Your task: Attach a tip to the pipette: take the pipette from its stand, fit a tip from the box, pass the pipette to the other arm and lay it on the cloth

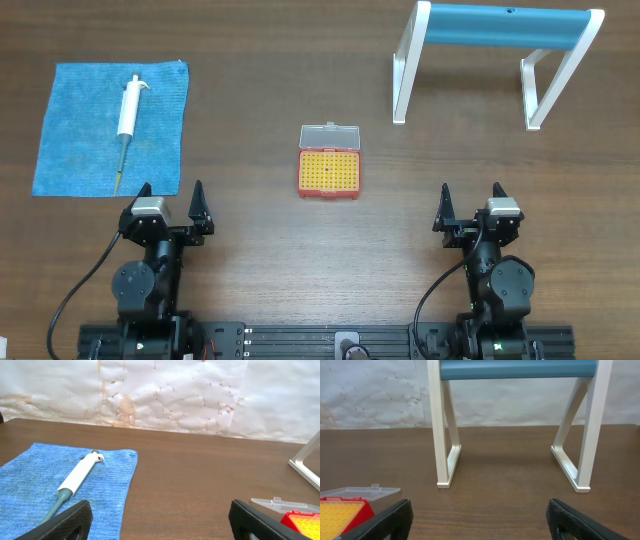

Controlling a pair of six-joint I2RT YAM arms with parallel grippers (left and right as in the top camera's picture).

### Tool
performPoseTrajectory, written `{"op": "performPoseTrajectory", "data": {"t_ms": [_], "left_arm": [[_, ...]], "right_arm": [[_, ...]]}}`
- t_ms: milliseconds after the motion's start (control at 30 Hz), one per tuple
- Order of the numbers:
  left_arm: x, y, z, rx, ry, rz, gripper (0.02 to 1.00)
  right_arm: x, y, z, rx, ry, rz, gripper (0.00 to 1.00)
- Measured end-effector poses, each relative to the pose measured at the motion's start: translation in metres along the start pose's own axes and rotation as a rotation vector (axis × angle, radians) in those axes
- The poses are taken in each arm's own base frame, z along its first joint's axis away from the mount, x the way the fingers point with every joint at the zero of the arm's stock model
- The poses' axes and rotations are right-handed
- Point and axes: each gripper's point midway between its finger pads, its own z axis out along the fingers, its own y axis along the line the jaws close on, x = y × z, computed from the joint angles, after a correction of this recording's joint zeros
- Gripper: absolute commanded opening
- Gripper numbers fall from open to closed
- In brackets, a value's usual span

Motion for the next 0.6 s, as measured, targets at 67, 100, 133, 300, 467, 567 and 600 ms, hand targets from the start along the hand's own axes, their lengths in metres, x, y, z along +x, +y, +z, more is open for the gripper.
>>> {"op": "performPoseTrajectory", "data": {"t_ms": [67, 100, 133, 300, 467, 567, 600], "left_arm": [[0.0, 0.0, 0.0, 0.0, 0.0, 0.0, 0.882], [0.0, 0.0, 0.0, 0.0, 0.0, 0.0, 0.882], [0.0, 0.0, 0.0, 0.0, 0.0, 0.0, 0.882], [0.0, 0.0, 0.0, 0.0, 0.0, 0.0, 0.882], [0.0, 0.0, 0.0, 0.0, 0.0, 0.0, 0.882], [0.0, 0.0, 0.0, 0.0, 0.0, 0.0, 0.882], [0.0, 0.0, 0.0, 0.0, 0.0, 0.0, 0.882]], "right_arm": [[0.0, -0.0001, 0.0, 0.0, 0.0, 0.0, 0.866], [0.0001, -0.0001, 0.0, 0.0, 0.0, -0.003, 0.866], [0.0001, 0.0, 0.0, 0.0, 0.0, -0.003, 0.866], [0.0001, -0.0001, 0.0, 0.0, 0.0, -0.003, 0.866], [0.0001, 0.0, 0.0, 0.0, 0.0, -0.004, 0.866], [0.0, -0.0001, 0.0, 0.0, 0.0, -0.007, 0.866], [0.0001, -0.0001, 0.0, 0.0, 0.0, -0.007, 0.866]]}}
